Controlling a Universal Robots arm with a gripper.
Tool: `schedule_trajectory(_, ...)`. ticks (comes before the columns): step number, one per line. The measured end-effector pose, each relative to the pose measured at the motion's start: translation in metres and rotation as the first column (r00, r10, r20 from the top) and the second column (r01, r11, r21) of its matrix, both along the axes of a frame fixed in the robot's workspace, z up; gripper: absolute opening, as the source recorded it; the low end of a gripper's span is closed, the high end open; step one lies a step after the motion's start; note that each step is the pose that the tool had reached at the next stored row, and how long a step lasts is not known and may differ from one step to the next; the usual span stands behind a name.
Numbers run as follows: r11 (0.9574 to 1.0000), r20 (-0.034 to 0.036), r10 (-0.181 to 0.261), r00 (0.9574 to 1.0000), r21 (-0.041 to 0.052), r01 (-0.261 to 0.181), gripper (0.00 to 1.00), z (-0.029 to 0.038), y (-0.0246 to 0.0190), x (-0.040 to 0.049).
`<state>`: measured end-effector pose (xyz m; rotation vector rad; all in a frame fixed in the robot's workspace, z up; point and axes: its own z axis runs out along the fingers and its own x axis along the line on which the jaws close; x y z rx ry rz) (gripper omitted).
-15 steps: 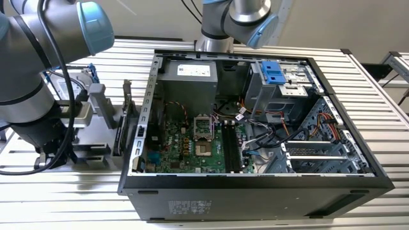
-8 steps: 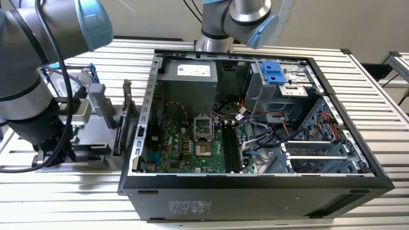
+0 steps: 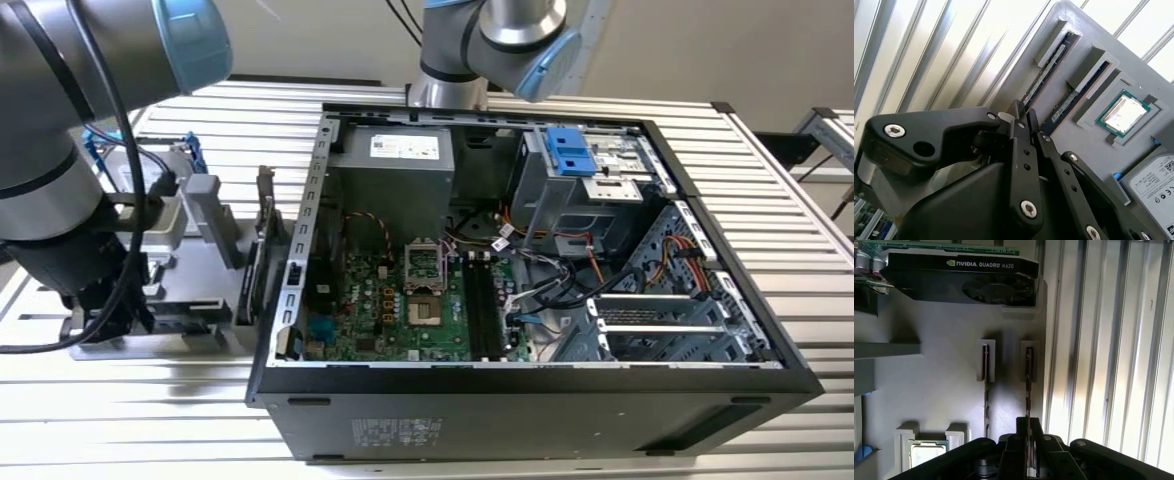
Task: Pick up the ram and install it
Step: 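Pick up the ram and move it above insertion slot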
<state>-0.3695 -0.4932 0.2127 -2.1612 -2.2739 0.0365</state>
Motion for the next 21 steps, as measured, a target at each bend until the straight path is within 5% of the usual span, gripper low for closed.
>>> schedule_trajectory(11,1.0000,0.0000,0.000,1.0000,-0.0001,0.000,0.00,0.0132,0.0000,0.0000)
schedule_trajectory(21,1.0000,-0.0002,-0.004,1.0000,0.0002,0.004,0.00,0.0177,-0.0001,0.0000)
